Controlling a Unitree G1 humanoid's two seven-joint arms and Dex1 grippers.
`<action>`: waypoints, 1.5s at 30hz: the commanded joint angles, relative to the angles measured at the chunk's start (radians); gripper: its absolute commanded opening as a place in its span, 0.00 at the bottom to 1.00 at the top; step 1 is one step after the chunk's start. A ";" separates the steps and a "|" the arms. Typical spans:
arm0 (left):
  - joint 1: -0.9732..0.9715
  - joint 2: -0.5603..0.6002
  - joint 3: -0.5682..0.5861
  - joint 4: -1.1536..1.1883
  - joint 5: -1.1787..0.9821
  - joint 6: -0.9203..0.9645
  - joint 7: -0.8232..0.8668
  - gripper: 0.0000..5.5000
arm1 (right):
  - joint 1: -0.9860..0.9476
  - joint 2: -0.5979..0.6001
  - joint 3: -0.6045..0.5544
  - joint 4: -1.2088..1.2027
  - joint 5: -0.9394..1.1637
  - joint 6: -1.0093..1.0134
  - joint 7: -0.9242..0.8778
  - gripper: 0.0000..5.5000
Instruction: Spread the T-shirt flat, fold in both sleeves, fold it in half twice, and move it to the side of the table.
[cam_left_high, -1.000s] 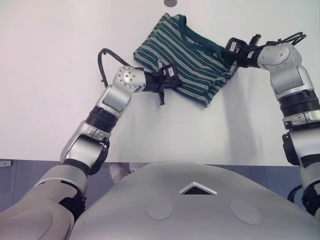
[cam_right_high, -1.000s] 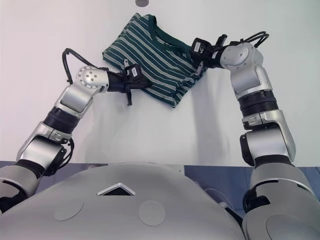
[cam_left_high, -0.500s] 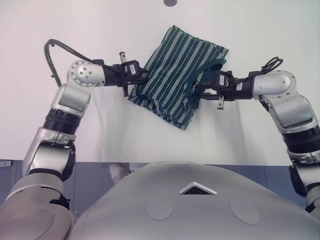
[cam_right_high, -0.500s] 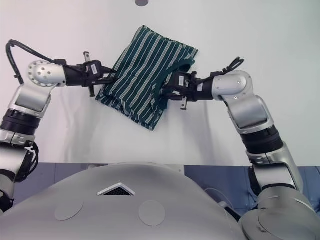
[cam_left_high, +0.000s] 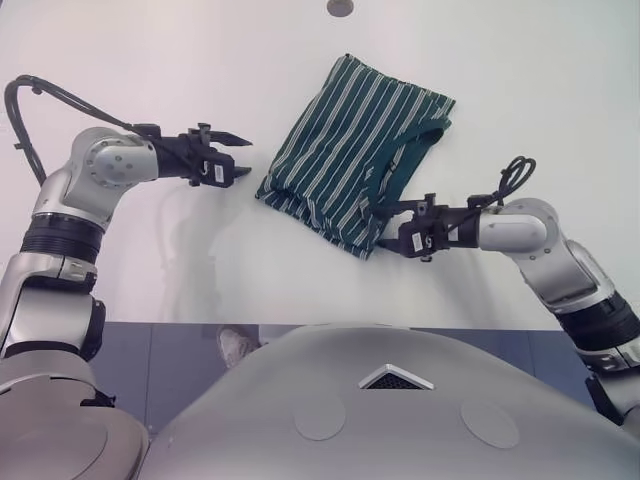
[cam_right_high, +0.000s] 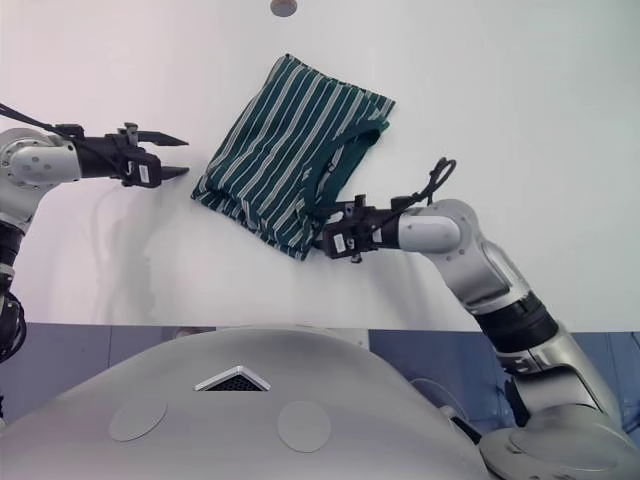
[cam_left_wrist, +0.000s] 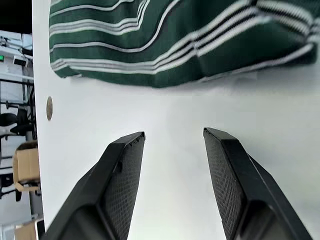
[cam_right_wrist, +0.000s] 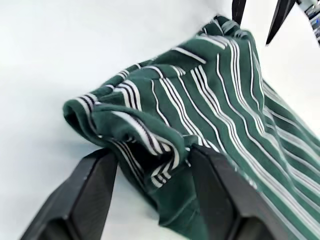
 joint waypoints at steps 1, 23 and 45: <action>0.008 -0.007 -0.049 -0.020 0.019 -0.104 -0.016 0.39 | -0.017 -0.007 0.032 0.037 -0.063 -0.061 0.003 0.44; 0.054 -0.146 0.036 -0.610 -0.905 1.194 -0.071 0.01 | -0.055 -0.143 -0.407 0.060 0.785 0.793 0.277 0.01; -0.338 -0.576 0.330 0.140 -0.597 1.028 0.345 0.17 | -0.516 0.237 -0.689 0.783 0.685 0.658 -0.332 0.16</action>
